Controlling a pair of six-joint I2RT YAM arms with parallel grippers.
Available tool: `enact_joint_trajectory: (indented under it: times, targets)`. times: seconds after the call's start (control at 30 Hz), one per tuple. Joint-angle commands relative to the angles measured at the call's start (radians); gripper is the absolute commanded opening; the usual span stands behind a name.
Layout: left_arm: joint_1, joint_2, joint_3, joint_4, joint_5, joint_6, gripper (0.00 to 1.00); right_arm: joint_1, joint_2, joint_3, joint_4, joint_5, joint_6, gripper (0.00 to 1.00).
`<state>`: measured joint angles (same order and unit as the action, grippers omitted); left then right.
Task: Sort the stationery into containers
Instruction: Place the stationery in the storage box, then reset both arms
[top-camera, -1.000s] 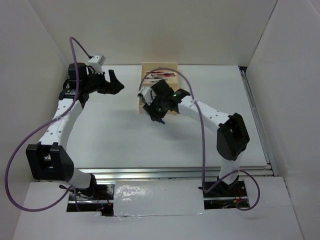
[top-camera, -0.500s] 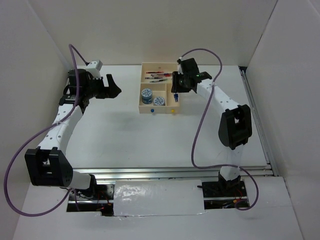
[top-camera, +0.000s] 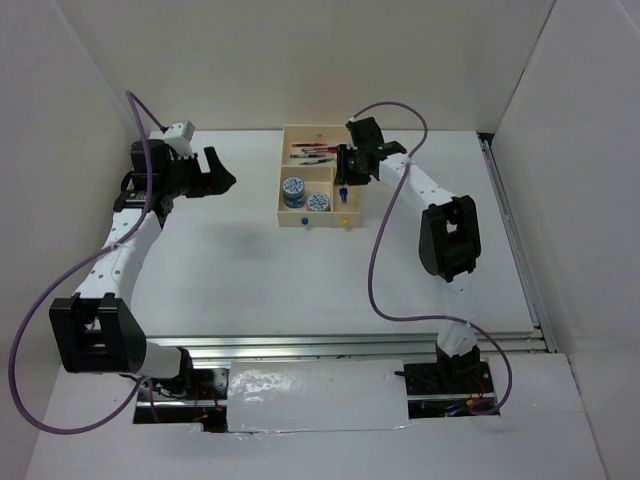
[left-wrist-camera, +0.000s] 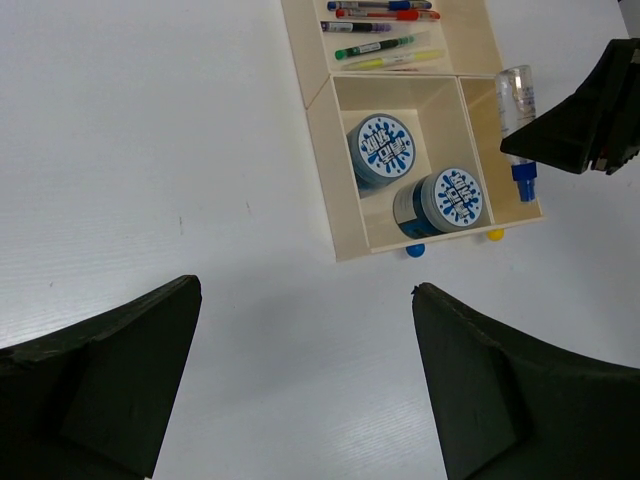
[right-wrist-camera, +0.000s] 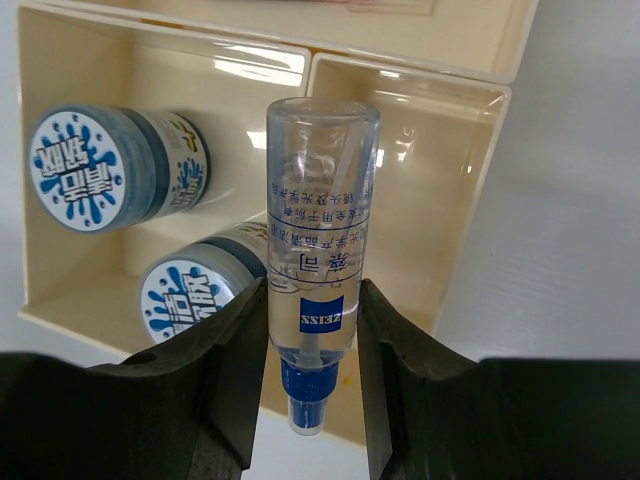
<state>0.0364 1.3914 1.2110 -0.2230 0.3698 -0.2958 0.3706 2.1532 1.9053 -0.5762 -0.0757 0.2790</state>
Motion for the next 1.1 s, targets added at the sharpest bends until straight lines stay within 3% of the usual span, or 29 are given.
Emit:
enact_joint_trajectory:
  times: [0.0,0.2,0.33,0.37,0.4,0.47,0.5,0.73,0.9,1.07]
  targets:
    - [0.007,0.003,0.001,0.047,0.021,-0.023,0.99,-0.006,0.02,0.051,0.016,-0.006,-0.004,0.0]
    - [0.008,0.008,-0.008,0.053,0.018,-0.031,0.99,-0.006,0.056,0.06,0.016,0.013,-0.015,0.05]
    - [0.008,0.006,-0.005,0.047,0.021,-0.029,0.99,-0.006,0.076,0.086,-0.004,-0.001,-0.021,0.19]
    - [0.008,0.006,-0.004,0.04,0.015,-0.02,0.99,-0.006,0.067,0.084,-0.005,-0.009,-0.023,0.37]
    - [0.008,0.005,-0.001,0.037,0.009,-0.017,0.99,-0.004,0.056,0.074,-0.005,-0.015,-0.023,0.49]
    - [0.008,0.003,0.01,0.027,0.003,-0.005,0.99,-0.002,0.016,0.06,-0.008,-0.024,-0.023,0.7]
    - [0.011,0.003,0.019,0.018,-0.003,-0.002,0.99,-0.002,-0.002,0.052,-0.011,-0.019,-0.03,0.74]
    - [0.042,-0.026,0.096,-0.09,-0.035,0.052,0.99,0.011,-0.232,0.038,-0.106,0.007,-0.098,0.79]
    - [0.071,-0.041,0.133,-0.246,-0.149,0.145,0.99,-0.035,-0.538,-0.196,-0.085,0.062,-0.198,0.8]
    - [0.129,-0.133,-0.019,-0.273,-0.154,0.201,0.99,-0.145,-0.824,-0.589,-0.004,0.125,-0.268,0.89]
